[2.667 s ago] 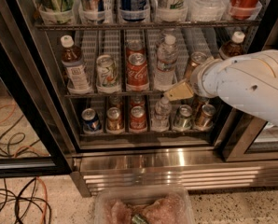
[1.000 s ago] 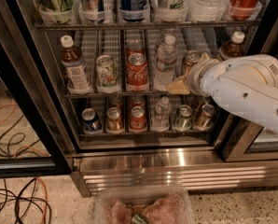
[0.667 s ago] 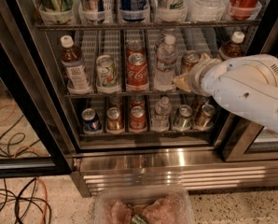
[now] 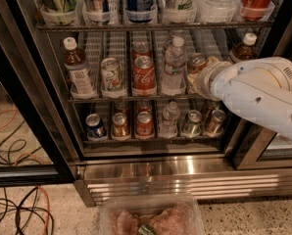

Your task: Pick orange can from middle shelf of fridge

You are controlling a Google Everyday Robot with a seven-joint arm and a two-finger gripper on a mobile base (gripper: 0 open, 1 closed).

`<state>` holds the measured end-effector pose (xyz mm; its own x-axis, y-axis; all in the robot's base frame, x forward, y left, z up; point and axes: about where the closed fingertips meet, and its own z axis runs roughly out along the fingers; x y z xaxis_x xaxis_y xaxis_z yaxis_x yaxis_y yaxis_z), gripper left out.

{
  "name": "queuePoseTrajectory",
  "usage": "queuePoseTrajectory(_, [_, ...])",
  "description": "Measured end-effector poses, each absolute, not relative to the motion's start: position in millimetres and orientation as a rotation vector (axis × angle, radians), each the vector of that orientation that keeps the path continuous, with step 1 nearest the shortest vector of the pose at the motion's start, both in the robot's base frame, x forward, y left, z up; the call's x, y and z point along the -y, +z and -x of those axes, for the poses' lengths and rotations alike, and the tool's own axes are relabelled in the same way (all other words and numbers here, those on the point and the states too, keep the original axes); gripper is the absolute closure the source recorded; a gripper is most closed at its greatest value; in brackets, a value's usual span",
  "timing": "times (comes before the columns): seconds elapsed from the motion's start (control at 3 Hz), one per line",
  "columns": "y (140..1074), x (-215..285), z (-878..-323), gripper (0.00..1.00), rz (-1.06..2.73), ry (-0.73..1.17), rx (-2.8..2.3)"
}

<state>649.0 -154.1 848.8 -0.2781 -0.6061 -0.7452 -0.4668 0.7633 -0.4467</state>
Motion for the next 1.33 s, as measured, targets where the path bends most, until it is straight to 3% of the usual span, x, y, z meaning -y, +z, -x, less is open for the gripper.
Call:
queuePoseTrajectory(0.33, [848.8, 154.1, -649.0, 1.0, 0.815, -0.17, -1.928])
queuePoseTrajectory(0.67, [848.8, 154.1, -649.0, 1.0, 0.815, -0.17, -1.928])
queuePoseTrajectory(1.0, [848.8, 154.1, -649.0, 0.91, 0.815, -0.17, -1.928])
queuePoseTrajectory(1.33, [848.8, 154.1, -649.0, 0.72, 0.815, -0.17, -1.928])
